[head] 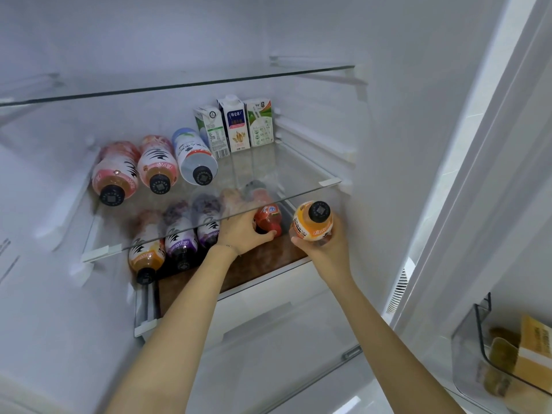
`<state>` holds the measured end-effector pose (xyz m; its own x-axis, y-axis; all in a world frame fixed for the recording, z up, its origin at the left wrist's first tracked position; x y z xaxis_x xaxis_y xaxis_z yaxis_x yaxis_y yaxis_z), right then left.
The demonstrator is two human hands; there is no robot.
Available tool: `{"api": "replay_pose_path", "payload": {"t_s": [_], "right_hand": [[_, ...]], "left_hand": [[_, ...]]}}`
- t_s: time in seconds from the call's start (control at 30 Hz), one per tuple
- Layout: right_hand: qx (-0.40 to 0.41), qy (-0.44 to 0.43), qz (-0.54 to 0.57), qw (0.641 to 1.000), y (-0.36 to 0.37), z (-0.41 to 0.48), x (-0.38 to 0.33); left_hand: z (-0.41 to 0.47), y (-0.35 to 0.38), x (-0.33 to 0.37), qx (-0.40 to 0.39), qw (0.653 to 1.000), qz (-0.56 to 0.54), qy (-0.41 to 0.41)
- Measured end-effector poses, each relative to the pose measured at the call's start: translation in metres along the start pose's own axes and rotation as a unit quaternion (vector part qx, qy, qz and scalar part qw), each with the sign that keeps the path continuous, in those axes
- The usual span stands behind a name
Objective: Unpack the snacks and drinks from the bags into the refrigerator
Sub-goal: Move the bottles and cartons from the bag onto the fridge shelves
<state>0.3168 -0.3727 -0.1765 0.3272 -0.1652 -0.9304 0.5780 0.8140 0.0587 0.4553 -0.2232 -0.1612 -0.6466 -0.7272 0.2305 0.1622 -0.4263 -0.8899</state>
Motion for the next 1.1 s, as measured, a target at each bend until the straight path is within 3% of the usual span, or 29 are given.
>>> {"api": "replay_pose_path", "payload": {"t_s": [0.3,0.7,1.0,1.1], "right_hand": [[-0.004,0.004,0.011,1.000,0.013,0.022,0.019],[0.002,-0.013,0.019,1.000,0.018,0.010,0.000],[-0.077,0.013,0.079,0.994,0.022,-0.003,-0.002],[-0.064,0.017,0.082,0.994,0.018,0.000,0.002]], "left_hand": [[0.002,0.004,-0.001,-0.055,0.998,-0.021,-0.001],[0.002,0.005,-0.002,-0.048,0.999,-0.012,-0.008],[0.003,0.005,-0.002,-0.034,0.999,-0.023,0.000],[0.001,0.004,-0.001,-0.034,0.999,-0.022,0.002]]}}
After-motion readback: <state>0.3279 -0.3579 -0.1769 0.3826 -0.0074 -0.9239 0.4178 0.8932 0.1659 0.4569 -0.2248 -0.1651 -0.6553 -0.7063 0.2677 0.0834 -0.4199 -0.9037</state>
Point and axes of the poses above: each hand's wrist, its own z-axis towards the middle knuckle, its own y-axis out of the palm, x = y × z, the point moved 6 cm from there along z, towards the middle knuckle, and after that the axes turned 6 degrees about z, right-handed, at the moved point
